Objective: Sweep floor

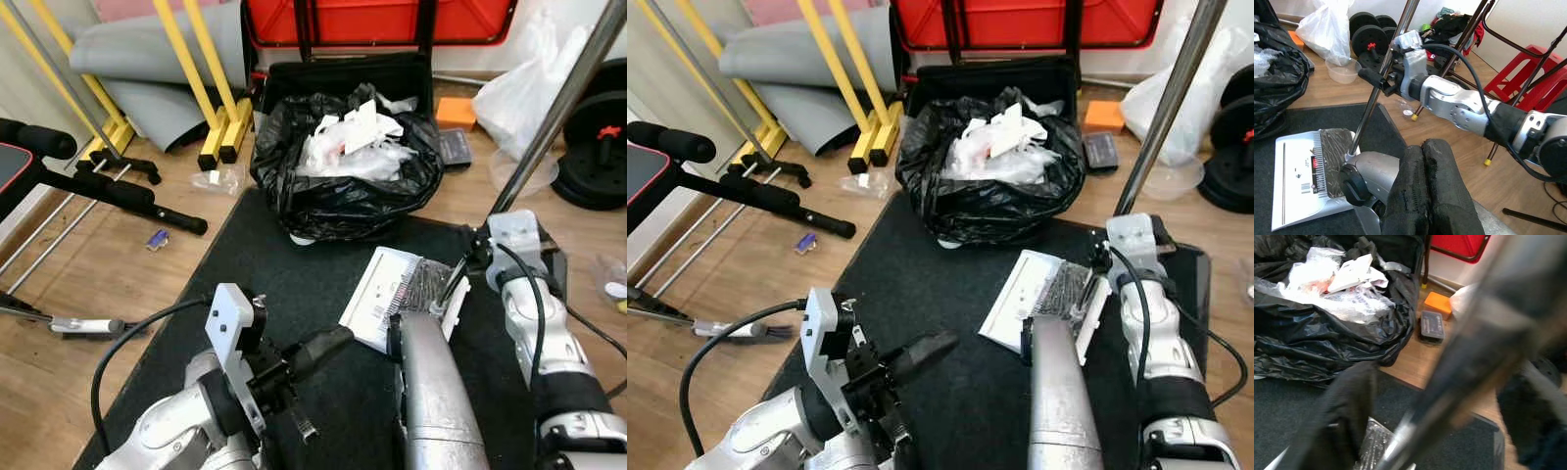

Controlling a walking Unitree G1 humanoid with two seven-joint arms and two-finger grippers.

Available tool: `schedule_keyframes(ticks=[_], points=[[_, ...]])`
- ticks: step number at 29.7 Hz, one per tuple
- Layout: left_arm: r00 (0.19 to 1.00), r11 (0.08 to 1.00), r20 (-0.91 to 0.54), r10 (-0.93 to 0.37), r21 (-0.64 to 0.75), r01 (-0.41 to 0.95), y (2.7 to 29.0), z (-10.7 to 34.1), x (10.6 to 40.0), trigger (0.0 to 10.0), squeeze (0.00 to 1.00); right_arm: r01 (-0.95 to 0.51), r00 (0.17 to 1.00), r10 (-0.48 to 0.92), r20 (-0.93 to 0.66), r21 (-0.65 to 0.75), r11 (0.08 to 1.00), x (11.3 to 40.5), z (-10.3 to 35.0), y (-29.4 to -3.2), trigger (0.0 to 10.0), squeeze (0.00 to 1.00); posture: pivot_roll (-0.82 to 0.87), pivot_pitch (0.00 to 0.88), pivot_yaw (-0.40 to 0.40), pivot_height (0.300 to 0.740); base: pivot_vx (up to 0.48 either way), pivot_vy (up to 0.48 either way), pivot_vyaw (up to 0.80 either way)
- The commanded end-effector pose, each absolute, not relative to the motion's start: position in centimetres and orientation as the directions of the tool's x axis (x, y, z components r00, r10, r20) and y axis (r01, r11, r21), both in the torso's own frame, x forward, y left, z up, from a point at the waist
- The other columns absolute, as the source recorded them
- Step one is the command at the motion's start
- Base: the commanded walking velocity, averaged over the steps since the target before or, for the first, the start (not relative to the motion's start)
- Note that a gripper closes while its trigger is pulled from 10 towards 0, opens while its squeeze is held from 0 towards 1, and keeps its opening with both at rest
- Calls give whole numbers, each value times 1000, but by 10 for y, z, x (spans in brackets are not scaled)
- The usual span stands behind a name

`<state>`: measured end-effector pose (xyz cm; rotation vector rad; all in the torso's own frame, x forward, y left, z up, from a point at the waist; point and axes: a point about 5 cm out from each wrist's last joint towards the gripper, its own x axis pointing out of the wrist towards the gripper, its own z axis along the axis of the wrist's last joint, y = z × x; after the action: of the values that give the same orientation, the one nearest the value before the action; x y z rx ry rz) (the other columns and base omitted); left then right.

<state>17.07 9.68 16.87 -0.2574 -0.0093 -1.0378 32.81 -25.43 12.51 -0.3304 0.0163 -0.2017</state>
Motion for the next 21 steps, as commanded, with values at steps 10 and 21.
schedule_keyframes(ticks=[10,21], points=[[431,405,99,-897,-209,890,97,166,165,10000,0,172,985,-174,19,-310,935,332,119,-248,0,0,-108,206,79,431,0,0,0],[433,405,99,-896,-218,888,95,163,167,10000,0,190,982,-186,40,-251,949,334,119,-249,0,0,-115,171,66,431,0,0,0]])
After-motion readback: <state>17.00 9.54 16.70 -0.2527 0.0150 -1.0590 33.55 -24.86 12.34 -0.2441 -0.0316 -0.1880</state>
